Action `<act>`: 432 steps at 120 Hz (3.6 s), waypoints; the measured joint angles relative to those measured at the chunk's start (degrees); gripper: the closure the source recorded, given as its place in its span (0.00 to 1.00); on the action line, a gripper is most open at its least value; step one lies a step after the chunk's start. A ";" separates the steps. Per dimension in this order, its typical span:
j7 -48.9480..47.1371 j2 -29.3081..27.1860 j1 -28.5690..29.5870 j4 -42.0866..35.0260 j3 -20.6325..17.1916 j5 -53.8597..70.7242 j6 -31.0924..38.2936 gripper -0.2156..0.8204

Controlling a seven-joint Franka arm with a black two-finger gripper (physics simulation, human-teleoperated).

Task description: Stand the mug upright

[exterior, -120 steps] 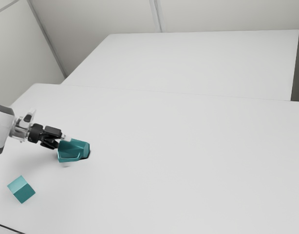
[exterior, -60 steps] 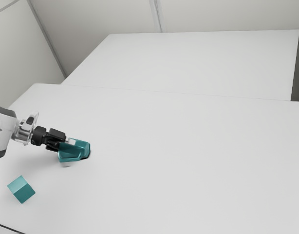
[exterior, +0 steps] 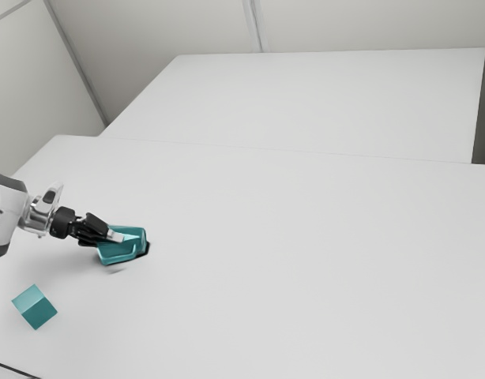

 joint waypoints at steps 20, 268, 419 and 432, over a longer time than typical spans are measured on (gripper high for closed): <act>-0.35 -0.60 -0.59 0.14 -0.39 0.26 0.91 0.88; -42.14 -10.46 -14.57 1.95 -31.25 63.14 25.55 0.97; -46.61 -9.90 -14.93 2.01 -31.53 64.08 27.49 0.50; -46.64 -10.95 -14.93 2.16 -31.67 64.08 27.41 0.48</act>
